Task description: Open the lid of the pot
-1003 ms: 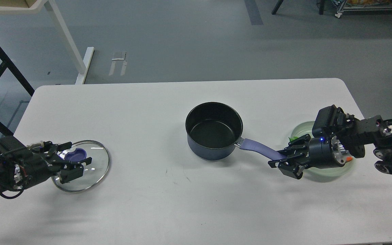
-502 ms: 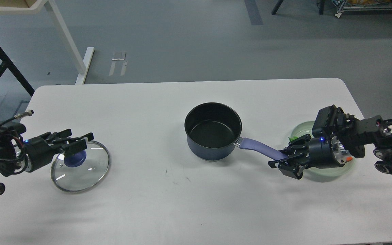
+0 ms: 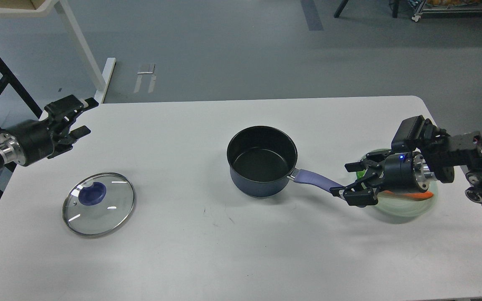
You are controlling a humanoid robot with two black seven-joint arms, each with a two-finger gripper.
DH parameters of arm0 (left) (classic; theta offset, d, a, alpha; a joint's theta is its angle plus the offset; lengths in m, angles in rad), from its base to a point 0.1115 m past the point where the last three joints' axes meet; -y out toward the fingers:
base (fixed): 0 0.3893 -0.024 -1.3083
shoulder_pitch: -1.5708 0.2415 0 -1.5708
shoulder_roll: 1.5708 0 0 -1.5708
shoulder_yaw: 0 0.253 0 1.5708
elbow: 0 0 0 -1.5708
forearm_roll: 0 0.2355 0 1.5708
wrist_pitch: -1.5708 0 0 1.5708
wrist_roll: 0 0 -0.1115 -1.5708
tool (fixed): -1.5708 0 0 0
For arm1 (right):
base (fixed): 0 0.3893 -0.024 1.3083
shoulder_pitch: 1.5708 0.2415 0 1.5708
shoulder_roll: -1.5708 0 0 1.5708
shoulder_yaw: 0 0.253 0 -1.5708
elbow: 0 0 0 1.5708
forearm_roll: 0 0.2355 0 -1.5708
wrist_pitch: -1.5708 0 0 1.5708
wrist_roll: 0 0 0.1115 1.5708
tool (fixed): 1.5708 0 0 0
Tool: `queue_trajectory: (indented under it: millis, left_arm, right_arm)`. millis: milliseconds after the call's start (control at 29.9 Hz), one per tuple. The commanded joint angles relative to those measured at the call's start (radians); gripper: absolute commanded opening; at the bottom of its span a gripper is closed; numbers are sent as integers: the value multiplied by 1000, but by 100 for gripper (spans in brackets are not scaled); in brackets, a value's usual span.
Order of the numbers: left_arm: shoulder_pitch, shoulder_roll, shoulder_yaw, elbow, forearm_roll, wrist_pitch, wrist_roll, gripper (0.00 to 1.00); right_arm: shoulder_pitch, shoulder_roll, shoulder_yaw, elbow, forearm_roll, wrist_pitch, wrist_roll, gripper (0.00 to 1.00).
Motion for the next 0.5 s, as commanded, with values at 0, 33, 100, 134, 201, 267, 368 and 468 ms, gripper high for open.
queue_trajectory:
  millis: [0, 33, 100, 134, 201, 267, 368, 468]
  left_arm:
    - [0, -16, -15, -1, -54, -1, 0, 99]
    - [0, -23, -19, -1, -75, 4, 0, 99]
    - [0, -36, -36, -1, -123, 7, 0, 99]
    - [0, -43, -42, -1, -141, 7, 0, 99]
    - [0, -56, -61, -1, -177, 10, 0, 99]
    - [2, -73, -87, 2, -206, 15, 0, 99]
    - [11, -108, -124, 13, -235, 28, 0, 99]
    - [12, -150, -136, 39, -254, 70, 0, 99]
  right_arm:
    - [1, -42, 70, 5, 133, 2, 0, 97]
    - [1, -51, 90, 6, 171, 1, 0, 97]
    - [-13, -68, 143, 5, 257, 1, 0, 97]
    - [-19, -80, 174, 3, 303, -1, 0, 97]
    - [-59, -114, 249, 2, 436, -2, 0, 99]
    - [-116, -119, 341, -7, 570, -4, 0, 99]
    - [-240, -116, 506, -13, 768, -4, 0, 100]
    - [-353, -98, 643, -36, 894, -6, 0, 100]
